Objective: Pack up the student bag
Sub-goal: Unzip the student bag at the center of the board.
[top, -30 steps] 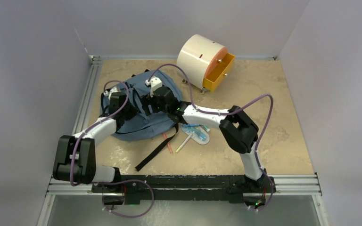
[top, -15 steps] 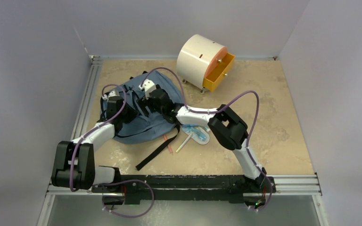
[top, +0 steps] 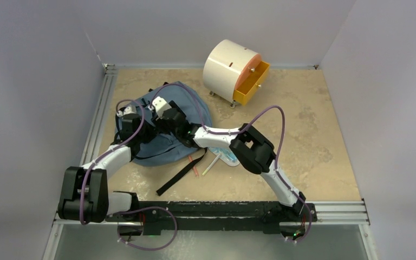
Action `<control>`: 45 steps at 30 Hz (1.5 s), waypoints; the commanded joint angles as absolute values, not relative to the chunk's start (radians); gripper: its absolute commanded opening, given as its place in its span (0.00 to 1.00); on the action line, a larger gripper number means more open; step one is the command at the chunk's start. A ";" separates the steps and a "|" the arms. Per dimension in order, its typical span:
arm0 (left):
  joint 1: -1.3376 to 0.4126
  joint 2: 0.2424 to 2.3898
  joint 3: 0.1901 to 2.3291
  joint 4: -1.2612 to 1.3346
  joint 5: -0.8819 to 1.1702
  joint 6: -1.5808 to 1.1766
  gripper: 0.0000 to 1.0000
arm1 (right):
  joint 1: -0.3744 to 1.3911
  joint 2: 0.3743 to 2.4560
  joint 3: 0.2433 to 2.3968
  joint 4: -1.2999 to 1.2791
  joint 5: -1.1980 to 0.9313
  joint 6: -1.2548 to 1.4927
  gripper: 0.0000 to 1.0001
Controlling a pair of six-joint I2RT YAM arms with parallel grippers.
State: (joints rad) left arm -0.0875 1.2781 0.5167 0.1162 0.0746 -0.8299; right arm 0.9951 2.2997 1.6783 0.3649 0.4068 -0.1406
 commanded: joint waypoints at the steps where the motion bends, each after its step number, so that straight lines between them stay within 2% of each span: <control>1: -0.085 1.256 0.492 0.051 0.112 -0.829 0.00 | 0.989 2.324 1.709 0.323 0.539 -0.193 0.69; 7: -0.083 1.259 0.499 0.042 0.109 -0.829 0.00 | 0.987 2.316 1.707 0.310 0.532 -0.193 0.50; 12: -0.083 1.260 0.498 0.037 0.107 -0.829 0.00 | 0.987 2.321 1.720 0.314 0.526 -0.192 0.17; 15: -0.081 1.264 0.497 0.036 0.112 -0.830 0.00 | 0.988 2.319 1.734 0.313 0.517 -0.182 0.01; 24: -0.081 1.259 0.531 0.034 0.180 -0.811 0.00 | 0.981 2.214 1.750 0.288 0.448 -0.124 0.00; 30: -0.081 1.264 0.576 0.026 0.210 -0.796 0.00 | 0.926 2.164 1.785 0.234 0.314 -0.030 0.00; 45: -0.078 1.345 0.724 0.043 0.323 -0.774 0.00 | 0.828 2.162 1.979 0.173 0.147 0.043 0.00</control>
